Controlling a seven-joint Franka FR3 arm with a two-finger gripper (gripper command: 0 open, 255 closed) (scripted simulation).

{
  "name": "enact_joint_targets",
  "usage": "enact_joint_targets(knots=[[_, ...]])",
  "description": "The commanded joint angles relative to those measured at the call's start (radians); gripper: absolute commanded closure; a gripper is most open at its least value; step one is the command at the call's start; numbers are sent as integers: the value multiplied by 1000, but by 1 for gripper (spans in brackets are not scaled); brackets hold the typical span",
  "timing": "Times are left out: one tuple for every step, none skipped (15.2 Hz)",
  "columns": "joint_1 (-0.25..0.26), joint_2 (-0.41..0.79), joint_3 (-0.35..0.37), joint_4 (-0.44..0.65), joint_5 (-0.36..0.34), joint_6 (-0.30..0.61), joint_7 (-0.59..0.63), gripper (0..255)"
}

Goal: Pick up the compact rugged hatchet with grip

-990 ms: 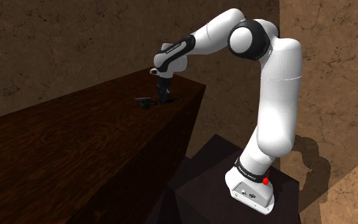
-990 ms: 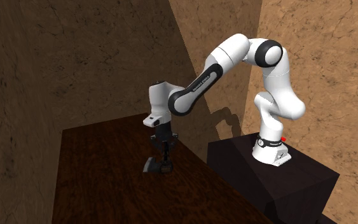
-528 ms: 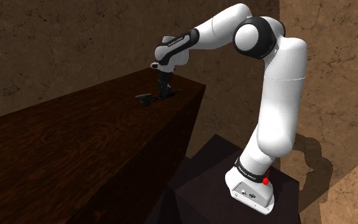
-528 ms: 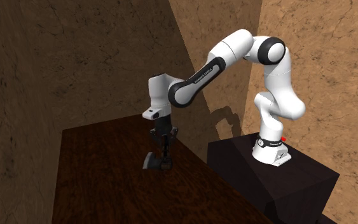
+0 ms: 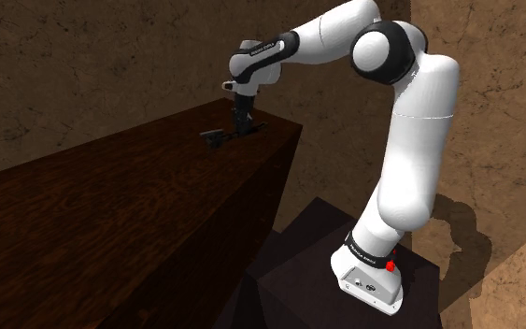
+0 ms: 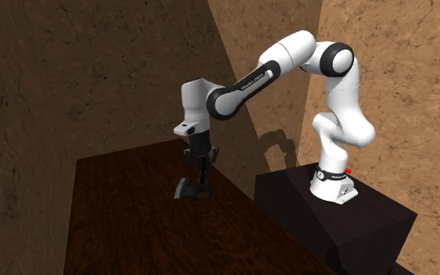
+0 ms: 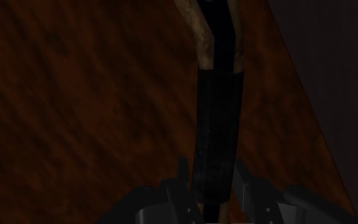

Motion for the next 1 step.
enact_joint_targets(knots=[[1,-6,0,2,-2,-7,2,255]])
